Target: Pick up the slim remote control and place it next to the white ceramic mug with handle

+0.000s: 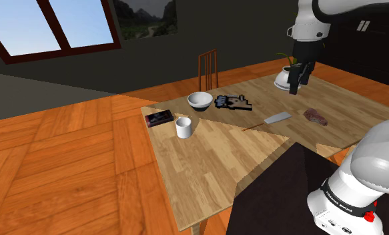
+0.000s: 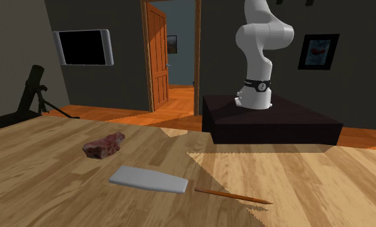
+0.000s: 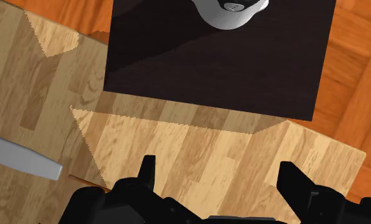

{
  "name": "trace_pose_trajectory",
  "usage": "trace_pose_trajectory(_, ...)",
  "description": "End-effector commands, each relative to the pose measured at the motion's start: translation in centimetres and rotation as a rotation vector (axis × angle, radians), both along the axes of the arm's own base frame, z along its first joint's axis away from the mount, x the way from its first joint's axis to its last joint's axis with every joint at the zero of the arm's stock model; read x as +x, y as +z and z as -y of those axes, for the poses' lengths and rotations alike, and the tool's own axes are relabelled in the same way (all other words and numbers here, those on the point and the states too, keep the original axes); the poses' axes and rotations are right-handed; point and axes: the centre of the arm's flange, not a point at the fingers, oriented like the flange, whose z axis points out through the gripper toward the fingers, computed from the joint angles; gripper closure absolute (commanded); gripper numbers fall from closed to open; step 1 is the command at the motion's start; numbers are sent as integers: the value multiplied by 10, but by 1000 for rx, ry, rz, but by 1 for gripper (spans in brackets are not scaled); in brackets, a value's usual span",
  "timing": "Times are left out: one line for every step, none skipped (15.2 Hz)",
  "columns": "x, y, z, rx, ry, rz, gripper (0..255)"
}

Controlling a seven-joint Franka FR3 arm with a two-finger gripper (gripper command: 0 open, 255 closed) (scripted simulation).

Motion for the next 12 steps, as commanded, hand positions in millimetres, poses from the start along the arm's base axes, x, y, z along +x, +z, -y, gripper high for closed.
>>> trace_pose_trajectory(0, 0, 0, 0, 0, 0, 0)
trace_pose_trajectory(-1, -9, 9, 0, 24, 0, 0)
trace_pose_trajectory(-2, -18, 18, -1, 47, 0, 0)
trace_pose_trajectory(-3, -26, 28, -1, 71, 0, 0)
trace_pose_trajectory(-3, -35, 37, -1, 95, 0, 0)
trace_pose_trajectory(-4, -44, 46, -1, 119, 0, 0)
trace_pose_trajectory(-4, -53, 56, -2, 142, -1, 0)
trace_pose_trajectory(-3, -62, 65, -2, 166, -1, 0)
trace_pose_trajectory(-3, -70, 74, -2, 190, -1, 0)
trace_pose_trajectory(-2, -79, 84, -2, 214, -1, 0)
trace_pose_trajectory(-2, -88, 93, -3, 237, -1, 0)
trace_pose_trajectory(-1, -97, 102, -3, 261, -1, 0)
